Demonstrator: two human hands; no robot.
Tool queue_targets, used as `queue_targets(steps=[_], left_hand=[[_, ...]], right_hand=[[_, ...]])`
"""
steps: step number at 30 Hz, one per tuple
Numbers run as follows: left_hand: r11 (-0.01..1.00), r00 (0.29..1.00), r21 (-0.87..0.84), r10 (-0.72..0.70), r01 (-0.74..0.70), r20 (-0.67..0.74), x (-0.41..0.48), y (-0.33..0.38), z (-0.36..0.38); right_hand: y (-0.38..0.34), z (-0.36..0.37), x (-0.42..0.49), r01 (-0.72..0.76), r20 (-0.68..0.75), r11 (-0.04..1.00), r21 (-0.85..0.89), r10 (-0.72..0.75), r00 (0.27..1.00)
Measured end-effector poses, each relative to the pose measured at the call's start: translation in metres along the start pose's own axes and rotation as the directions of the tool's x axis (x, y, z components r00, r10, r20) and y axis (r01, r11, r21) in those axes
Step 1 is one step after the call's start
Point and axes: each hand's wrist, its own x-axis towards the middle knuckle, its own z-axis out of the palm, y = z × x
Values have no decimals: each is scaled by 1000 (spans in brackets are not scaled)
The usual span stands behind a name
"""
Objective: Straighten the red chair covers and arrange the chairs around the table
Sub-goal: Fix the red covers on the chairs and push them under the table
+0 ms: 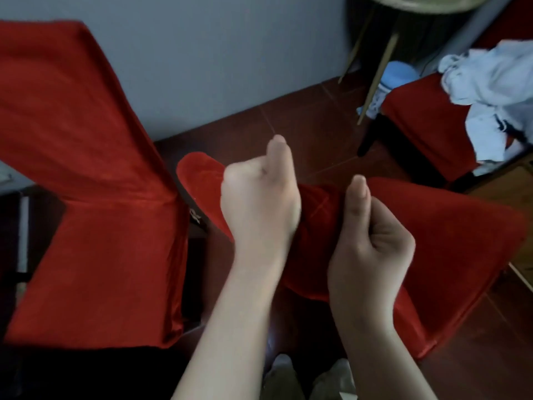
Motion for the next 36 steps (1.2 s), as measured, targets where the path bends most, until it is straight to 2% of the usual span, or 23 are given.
queue_targets(steps=[1, 4, 8, 11, 15, 20, 23, 31, 36], left_hand=[[997, 997, -13, 73, -73, 2, -9, 12, 3], [977, 968, -28, 214, -213, 127, -34, 42, 12], [965, 945, 85, 223, -249, 238, -54, 64, 28], [952, 930, 77, 270, -297, 251, -81, 75, 39], [903, 874, 71, 387, -424, 295, -127, 81, 47], [907, 880, 125, 345, -403, 327, -168, 86, 49], [885, 862, 143, 375, -442, 342, -198, 88, 49], [797, 748, 119, 488, -592, 450, -285, 72, 49], [703, 685, 180, 549, -688, 479, -331, 46, 44]], right_hand=[[-1, -10, 1, -7, -30, 1000, 28, 8, 1000], [-5, -37, 3, -19, -106, 995, 101, 29, 994], [-7, -66, 6, -71, -181, 988, 140, 96, 979], [-6, -91, 1, -112, -213, 975, 190, 153, 965], [0, -132, -15, -147, -277, 962, 228, 209, 938], [1, -167, -31, -188, -315, 969, 162, 231, 921], [7, -190, -45, -221, -323, 964, 151, 259, 910], [23, -262, -98, -346, -394, 930, 122, 365, 844], [40, -286, -142, -466, -431, 869, 163, 488, 759]])
